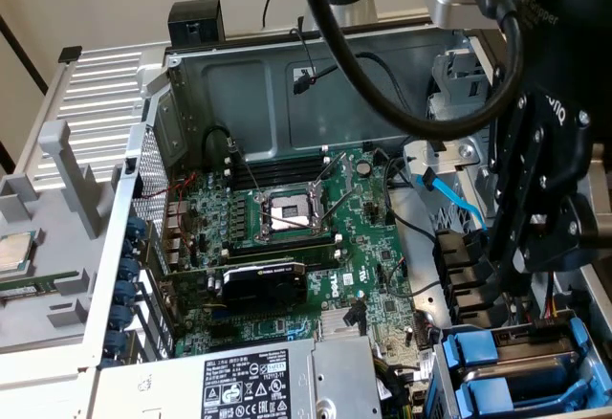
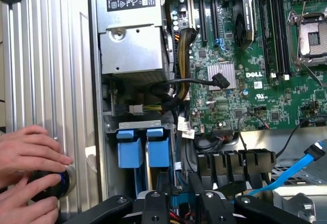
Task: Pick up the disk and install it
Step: 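Insert the first disk wire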
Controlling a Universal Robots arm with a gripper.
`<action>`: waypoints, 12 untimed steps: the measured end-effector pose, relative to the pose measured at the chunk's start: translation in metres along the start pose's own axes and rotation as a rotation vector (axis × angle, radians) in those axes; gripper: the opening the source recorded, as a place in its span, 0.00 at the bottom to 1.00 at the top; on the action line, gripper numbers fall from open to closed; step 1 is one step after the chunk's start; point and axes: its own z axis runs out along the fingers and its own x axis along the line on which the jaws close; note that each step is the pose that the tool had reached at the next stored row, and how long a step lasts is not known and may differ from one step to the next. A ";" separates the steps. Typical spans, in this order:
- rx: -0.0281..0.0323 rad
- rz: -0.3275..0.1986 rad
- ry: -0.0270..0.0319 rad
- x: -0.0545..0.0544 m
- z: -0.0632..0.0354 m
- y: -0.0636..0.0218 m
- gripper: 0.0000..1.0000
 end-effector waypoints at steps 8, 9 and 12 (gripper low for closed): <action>-0.0092 0.006 0.0004 0.000 0.0023 -0.0034 0.30; -0.0102 0.006 0.0003 0.000 0.0026 -0.0039 0.30; -0.0134 0.008 0.0004 0.001 0.0036 -0.0050 0.30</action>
